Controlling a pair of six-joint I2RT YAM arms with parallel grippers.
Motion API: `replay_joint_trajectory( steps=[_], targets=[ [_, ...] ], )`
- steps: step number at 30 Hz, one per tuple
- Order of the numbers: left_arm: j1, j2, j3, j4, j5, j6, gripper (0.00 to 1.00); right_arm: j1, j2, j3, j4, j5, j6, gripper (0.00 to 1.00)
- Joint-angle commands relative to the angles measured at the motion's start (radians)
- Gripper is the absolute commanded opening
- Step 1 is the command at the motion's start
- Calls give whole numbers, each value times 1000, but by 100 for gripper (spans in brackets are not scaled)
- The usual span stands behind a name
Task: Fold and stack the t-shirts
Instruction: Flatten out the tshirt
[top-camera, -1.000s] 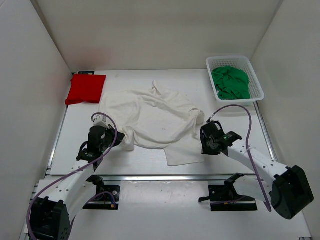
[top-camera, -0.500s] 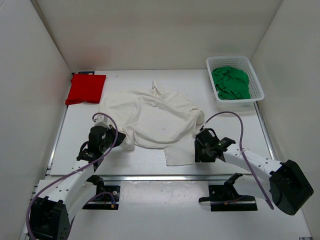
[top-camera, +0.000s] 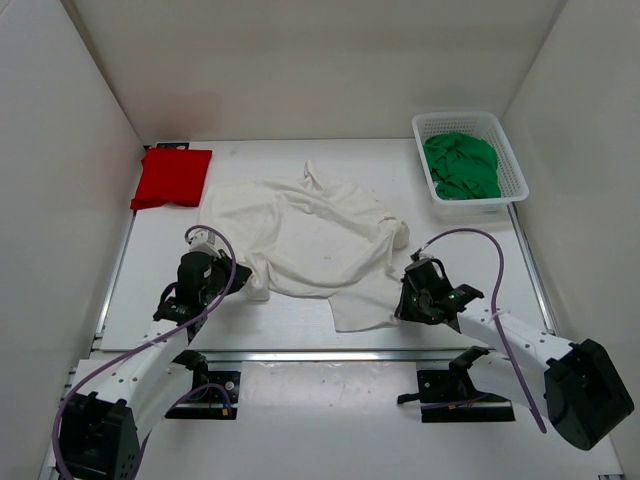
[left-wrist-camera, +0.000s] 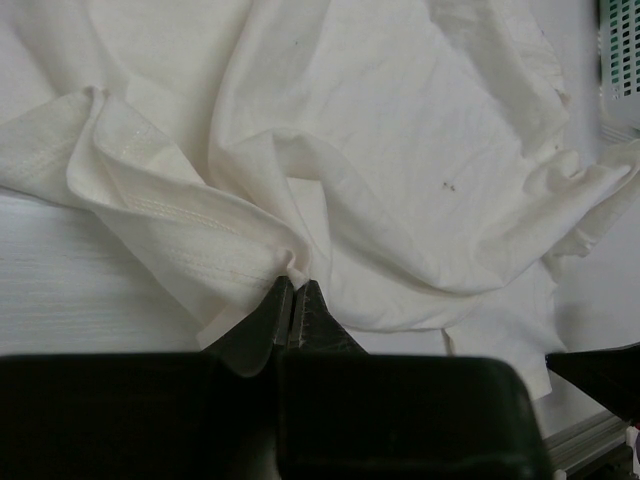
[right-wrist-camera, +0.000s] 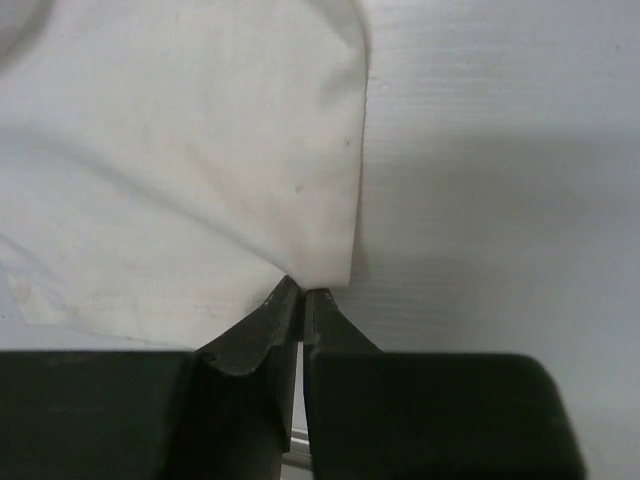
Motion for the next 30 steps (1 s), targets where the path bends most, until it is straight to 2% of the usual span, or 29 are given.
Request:
replay_joint_trajectory(
  steps=[1,4,6,8,9,11,12,13,14,15,18,20,21,25,30],
  targets=[
    [0,-4,20,8,18,2,0,-5,-60,-2,-77,14,6,0],
    [9,9,66,-4,39,24,0,2,-115,104,-136,27,-13,0],
    [9,55,162,-44,83,75,0,19,-145,214,-192,70,-37,0],
    [13,136,375,-172,130,122,0,36,-142,413,-282,135,-77,0],
    [12,147,429,-200,151,139,0,41,-134,475,-304,159,-100,0],
    [45,159,649,-271,191,139,0,51,-93,737,-395,237,-167,0],
    [73,165,770,-312,196,139,0,58,-61,812,-435,258,-216,0],
    [99,189,832,-337,228,134,0,65,-38,963,-457,307,-238,0],
    [160,225,951,-371,289,128,0,70,10,1114,-495,358,-276,0],
    [226,243,1048,-386,327,102,0,87,68,1197,-535,370,-316,0],
    [421,308,1196,-337,482,-14,0,128,229,1677,-597,473,-424,0],
    [473,331,1259,-302,568,-82,0,189,315,1873,-595,545,-480,0],
    [490,340,1290,-288,576,-114,0,269,325,1894,-506,643,-555,0],
    [555,366,1380,-261,590,-177,0,263,313,1904,-277,610,-634,0],
    [596,423,1532,-256,630,-216,0,283,372,2000,-158,604,-773,0]
  ],
)
